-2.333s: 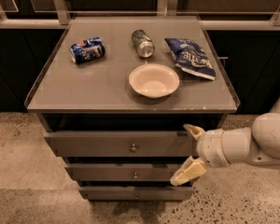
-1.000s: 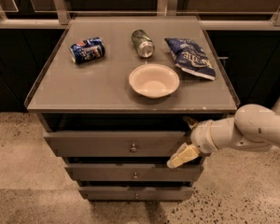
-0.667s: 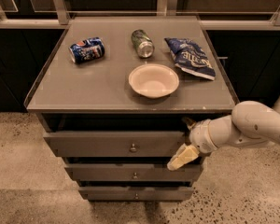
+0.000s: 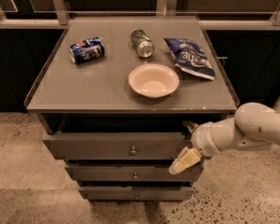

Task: Open top drawer

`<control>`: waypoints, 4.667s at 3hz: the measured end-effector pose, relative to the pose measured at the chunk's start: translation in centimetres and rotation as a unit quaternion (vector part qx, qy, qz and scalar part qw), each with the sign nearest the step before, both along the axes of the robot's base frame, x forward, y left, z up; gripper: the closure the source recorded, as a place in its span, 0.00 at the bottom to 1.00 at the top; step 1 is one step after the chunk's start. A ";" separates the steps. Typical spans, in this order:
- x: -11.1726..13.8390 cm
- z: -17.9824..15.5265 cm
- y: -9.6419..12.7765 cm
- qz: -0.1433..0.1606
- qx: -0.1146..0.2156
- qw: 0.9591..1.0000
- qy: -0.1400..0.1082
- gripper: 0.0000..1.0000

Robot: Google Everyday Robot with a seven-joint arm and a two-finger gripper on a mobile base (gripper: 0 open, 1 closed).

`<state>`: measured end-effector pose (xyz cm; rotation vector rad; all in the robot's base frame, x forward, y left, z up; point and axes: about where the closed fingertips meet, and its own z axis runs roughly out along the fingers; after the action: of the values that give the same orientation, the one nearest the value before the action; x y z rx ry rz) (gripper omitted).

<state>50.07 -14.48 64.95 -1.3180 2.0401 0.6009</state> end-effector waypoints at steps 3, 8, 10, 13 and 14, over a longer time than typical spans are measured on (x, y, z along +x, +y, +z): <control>-1.4 0.6 -0.1 0.003 0.009 1.000 0.017 0.00; -7.0 0.9 -1.6 -0.047 0.025 0.998 0.042 0.00; -14.8 4.2 -2.2 -0.122 0.053 0.991 -0.002 0.00; -14.2 4.9 -3.5 -0.135 0.045 0.990 -0.019 0.00; -11.2 4.7 -0.3 -0.088 0.040 0.995 -0.017 0.00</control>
Offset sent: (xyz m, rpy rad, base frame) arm -0.2023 -0.0702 0.0156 0.0974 0.2578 -0.0762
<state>38.89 -14.80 69.69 -1.0808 2.0557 0.5696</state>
